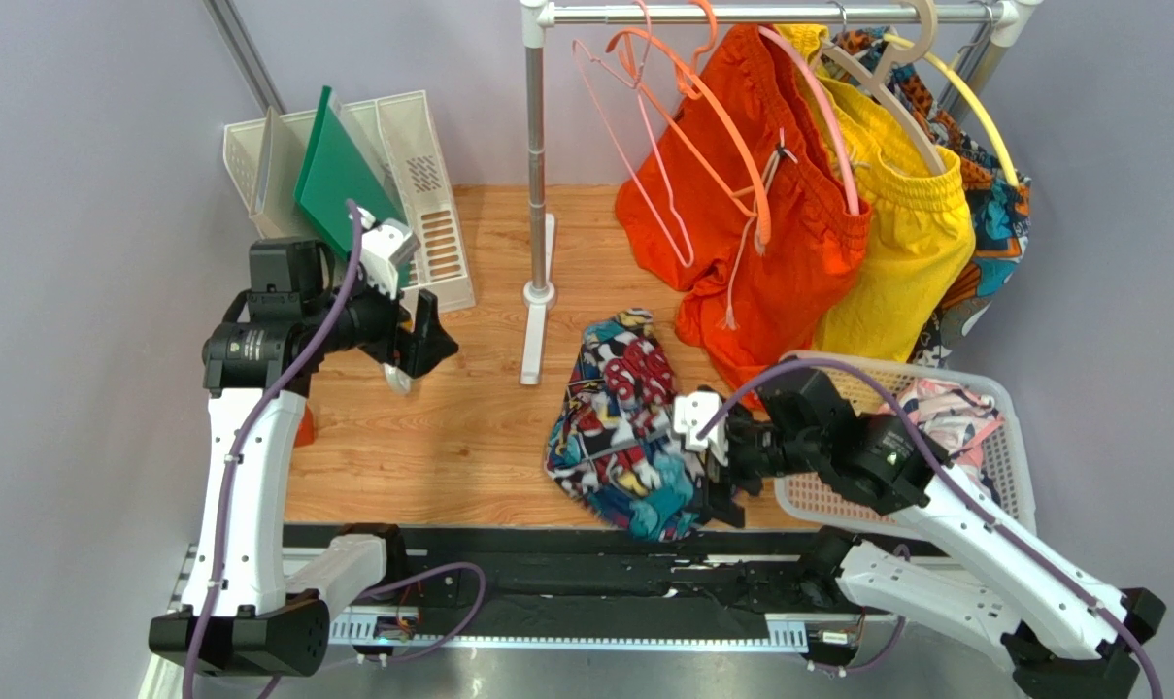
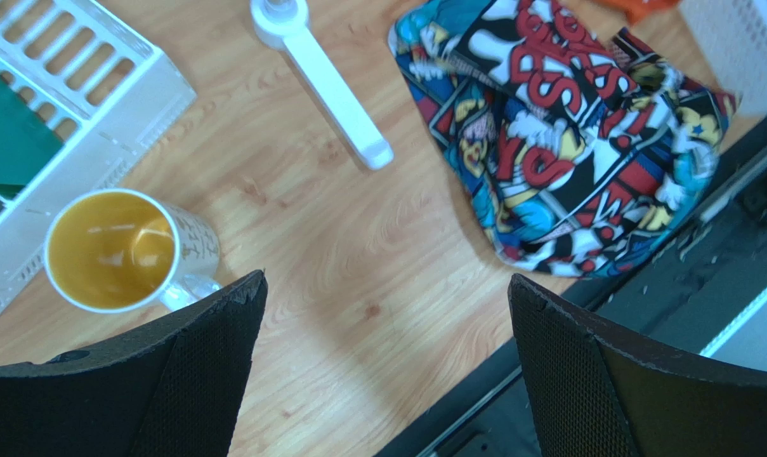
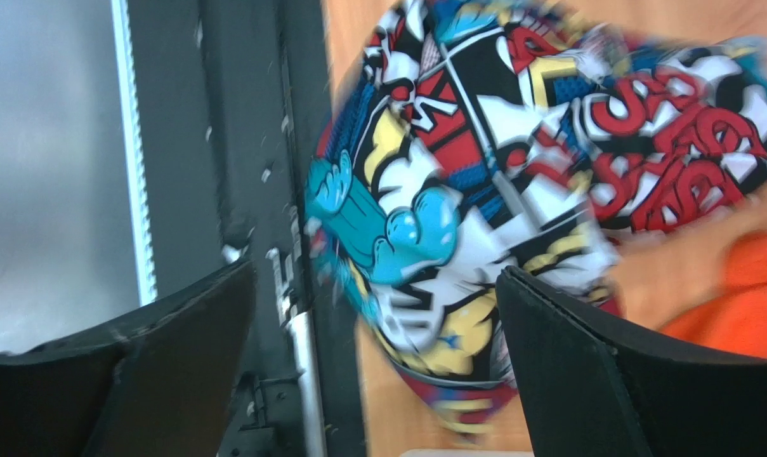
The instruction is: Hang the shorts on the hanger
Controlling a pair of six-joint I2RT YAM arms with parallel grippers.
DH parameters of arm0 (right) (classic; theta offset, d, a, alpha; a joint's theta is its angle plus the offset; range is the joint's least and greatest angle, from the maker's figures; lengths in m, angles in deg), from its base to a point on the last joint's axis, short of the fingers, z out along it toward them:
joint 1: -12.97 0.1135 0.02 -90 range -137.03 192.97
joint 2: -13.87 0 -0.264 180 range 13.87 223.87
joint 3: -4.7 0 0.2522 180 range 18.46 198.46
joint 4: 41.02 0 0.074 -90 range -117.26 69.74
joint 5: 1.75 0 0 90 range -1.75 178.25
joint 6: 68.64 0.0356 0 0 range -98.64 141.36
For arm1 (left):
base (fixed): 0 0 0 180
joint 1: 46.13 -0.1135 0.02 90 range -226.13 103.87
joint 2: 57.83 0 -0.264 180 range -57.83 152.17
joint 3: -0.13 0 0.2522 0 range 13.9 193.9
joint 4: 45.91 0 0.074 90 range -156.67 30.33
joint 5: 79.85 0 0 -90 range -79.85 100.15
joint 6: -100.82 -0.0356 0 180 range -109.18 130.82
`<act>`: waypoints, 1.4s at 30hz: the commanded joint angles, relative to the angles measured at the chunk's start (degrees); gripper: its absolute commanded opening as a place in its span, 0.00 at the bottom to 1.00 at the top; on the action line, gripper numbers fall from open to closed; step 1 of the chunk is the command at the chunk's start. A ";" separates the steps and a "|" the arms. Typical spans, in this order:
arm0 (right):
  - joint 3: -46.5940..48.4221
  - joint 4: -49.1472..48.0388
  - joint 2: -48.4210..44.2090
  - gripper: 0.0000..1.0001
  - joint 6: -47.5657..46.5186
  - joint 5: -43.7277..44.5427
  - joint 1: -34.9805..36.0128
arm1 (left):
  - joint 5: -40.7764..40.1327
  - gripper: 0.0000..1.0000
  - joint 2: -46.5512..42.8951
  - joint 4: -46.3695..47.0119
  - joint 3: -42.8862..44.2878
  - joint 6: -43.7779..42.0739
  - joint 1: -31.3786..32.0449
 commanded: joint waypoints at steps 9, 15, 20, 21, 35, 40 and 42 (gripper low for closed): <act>-0.72 -14.47 16.55 0.88 -0.75 5.26 0.07 | 2.61 1.00 0.42 -3.82 -4.03 -10.70 -0.30; 10.44 -16.84 35.04 0.82 1.34 0.10 0.42 | 0.60 0.99 -2.13 -3.65 -5.61 -9.03 -0.39; 18.95 -13.52 47.94 0.69 1.53 -1.06 2.35 | -1.34 0.99 -3.28 -4.08 -5.97 -8.50 -0.39; 20.28 -12.03 49.80 0.64 0.66 -2.11 2.27 | -1.95 1.00 -3.45 -4.26 -5.97 -8.50 -0.30; 36.10 7.59 59.67 0.00 -4.54 -3.97 2.62 | -3.27 0.99 -3.10 -3.56 -5.97 -7.18 -0.30; 58.36 8.81 56.86 0.00 -0.59 -2.38 2.36 | -3.28 0.99 -1.79 -2.85 -3.51 -4.55 -0.30; 64.91 10.56 55.98 0.00 0.39 -1.60 2.09 | -3.19 0.99 -0.39 -2.94 -1.59 -3.23 -0.39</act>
